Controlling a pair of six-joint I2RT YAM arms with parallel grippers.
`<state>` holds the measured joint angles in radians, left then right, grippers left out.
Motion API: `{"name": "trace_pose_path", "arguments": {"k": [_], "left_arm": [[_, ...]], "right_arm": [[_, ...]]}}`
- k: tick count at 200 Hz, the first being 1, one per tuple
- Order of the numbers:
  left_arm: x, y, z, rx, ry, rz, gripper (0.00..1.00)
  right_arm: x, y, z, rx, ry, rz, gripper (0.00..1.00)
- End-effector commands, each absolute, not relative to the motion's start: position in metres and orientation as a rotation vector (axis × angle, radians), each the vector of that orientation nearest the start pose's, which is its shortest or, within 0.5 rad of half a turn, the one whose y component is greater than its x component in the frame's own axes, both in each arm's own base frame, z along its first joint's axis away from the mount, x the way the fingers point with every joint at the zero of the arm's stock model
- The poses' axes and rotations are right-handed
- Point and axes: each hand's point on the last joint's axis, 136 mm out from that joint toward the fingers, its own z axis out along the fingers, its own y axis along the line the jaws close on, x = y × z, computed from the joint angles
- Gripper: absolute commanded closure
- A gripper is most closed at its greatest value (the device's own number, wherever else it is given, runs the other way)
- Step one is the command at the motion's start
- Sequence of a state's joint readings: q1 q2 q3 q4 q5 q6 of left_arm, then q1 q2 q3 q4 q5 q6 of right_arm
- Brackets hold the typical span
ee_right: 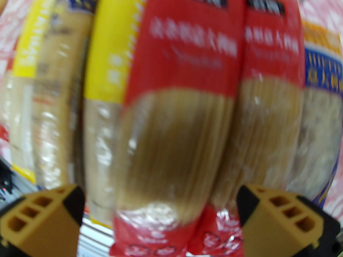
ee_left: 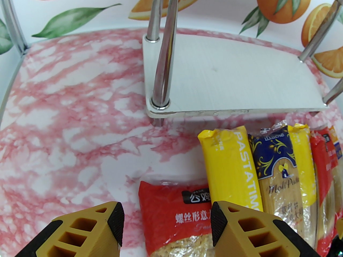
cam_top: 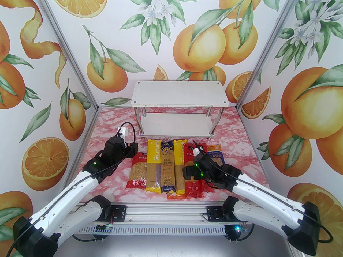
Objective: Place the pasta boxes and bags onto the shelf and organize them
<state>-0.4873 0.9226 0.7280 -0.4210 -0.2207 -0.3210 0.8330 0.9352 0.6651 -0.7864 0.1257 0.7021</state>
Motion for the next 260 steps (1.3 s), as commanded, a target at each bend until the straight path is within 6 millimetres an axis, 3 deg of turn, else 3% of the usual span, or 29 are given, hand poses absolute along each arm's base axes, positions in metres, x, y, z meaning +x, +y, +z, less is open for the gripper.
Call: {"name": "trace_pose_path", "arguments": {"k": [1,49,142,193,241,260], "left_arm": [[0.289,-0.113,0.191,0.047,2.198,-0.226,0.42],[0.292,-0.115,0.191,0.044,2.196,-0.235,0.42],[0.293,-0.114,0.182,0.039,2.211,-0.223,0.41],[0.298,-0.117,0.178,0.051,2.219,-0.213,0.41],[0.301,-0.120,0.176,0.061,2.226,-0.214,0.42],[0.302,-0.120,0.177,0.063,2.224,-0.212,0.42]], "right_arm": [[0.161,0.161,0.098,-0.050,2.704,0.443,0.00],[0.154,0.169,0.086,-0.034,2.734,0.515,0.00],[0.153,0.175,0.065,-0.064,2.804,0.479,0.01],[0.157,0.177,0.059,-0.079,2.820,0.435,0.23],[0.158,0.180,0.055,-0.088,2.848,0.415,0.53],[0.161,0.179,0.060,-0.093,2.839,0.401,0.60]]}}
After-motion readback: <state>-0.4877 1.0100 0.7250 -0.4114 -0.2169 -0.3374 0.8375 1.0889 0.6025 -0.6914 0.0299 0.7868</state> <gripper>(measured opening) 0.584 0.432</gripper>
